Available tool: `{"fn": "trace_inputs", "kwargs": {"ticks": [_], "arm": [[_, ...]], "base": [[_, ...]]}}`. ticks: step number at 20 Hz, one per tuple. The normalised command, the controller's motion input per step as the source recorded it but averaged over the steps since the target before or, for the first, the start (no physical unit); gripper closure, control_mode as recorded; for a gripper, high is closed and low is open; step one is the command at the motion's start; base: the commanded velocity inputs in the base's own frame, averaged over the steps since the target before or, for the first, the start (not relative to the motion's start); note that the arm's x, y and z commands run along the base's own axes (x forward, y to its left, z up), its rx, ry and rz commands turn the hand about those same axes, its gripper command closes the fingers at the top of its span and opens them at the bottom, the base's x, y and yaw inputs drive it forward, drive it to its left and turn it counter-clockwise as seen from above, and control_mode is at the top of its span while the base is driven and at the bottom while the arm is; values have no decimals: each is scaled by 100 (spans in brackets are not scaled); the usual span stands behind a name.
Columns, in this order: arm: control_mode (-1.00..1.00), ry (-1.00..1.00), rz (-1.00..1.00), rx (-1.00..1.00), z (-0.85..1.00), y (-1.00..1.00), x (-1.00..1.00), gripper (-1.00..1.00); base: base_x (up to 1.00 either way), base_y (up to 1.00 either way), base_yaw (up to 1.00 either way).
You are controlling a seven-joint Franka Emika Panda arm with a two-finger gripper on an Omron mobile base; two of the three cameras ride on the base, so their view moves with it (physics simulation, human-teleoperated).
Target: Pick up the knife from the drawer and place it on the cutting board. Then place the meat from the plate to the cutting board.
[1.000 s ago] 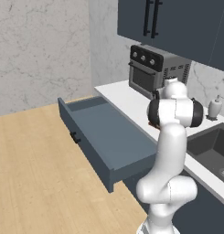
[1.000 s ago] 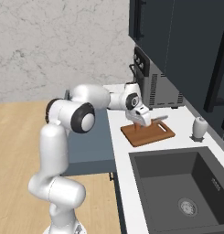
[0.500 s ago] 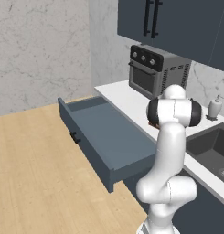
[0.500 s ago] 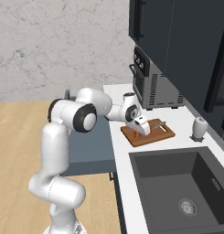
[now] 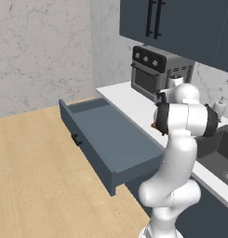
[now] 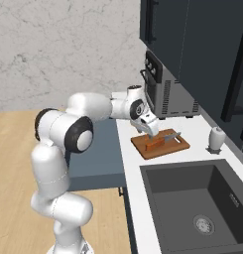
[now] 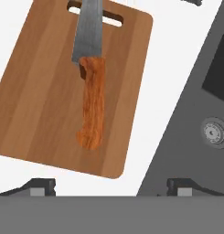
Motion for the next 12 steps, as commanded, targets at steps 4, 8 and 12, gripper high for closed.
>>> {"fn": "trace_inputs", "kwargs": {"ticks": [4,8,12], "arm": [[-100,-2,9,-5,100,75,-100,-100],[-100,0,21,-4,100,69,-100,-100],[-100,0,32,0,100,40,-100,-100]], "base": [[0,0,0],[0,0,0],[0,0,0]]}}
